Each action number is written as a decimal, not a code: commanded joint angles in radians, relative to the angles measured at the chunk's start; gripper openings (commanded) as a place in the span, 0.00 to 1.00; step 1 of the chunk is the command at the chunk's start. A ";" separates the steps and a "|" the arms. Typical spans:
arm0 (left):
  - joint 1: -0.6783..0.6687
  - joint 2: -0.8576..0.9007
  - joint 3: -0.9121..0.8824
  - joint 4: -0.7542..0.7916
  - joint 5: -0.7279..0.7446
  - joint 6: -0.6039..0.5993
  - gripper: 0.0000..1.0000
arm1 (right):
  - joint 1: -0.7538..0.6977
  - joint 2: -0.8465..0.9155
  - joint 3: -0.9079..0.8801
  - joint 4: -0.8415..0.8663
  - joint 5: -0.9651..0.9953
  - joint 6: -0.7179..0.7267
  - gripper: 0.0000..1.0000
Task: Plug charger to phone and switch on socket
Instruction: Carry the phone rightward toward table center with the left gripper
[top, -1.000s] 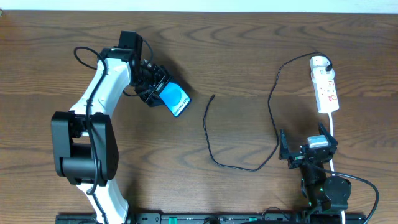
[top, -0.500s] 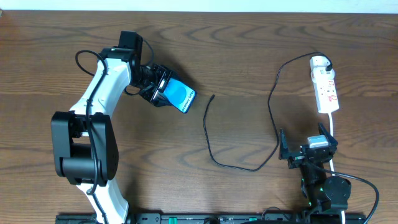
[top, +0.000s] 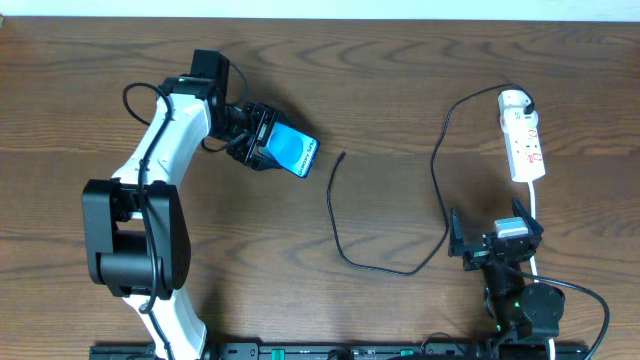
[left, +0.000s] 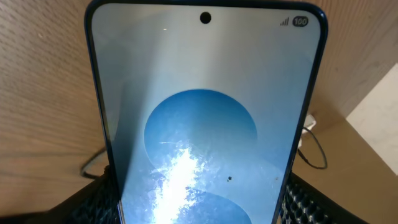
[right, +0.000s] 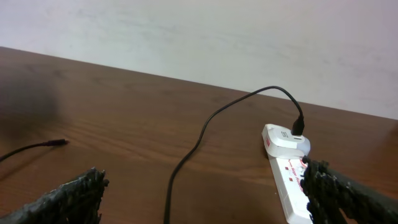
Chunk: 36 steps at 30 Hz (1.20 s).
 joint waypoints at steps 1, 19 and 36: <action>0.005 -0.017 0.004 0.001 0.076 -0.055 0.66 | 0.003 -0.005 -0.004 0.000 -0.006 0.010 0.99; 0.005 -0.017 0.004 0.038 0.108 -0.102 0.66 | 0.003 -0.005 -0.004 0.000 -0.006 0.010 0.99; 0.005 -0.017 0.004 0.093 0.193 -0.221 0.66 | 0.003 -0.005 -0.004 0.000 -0.006 0.010 0.99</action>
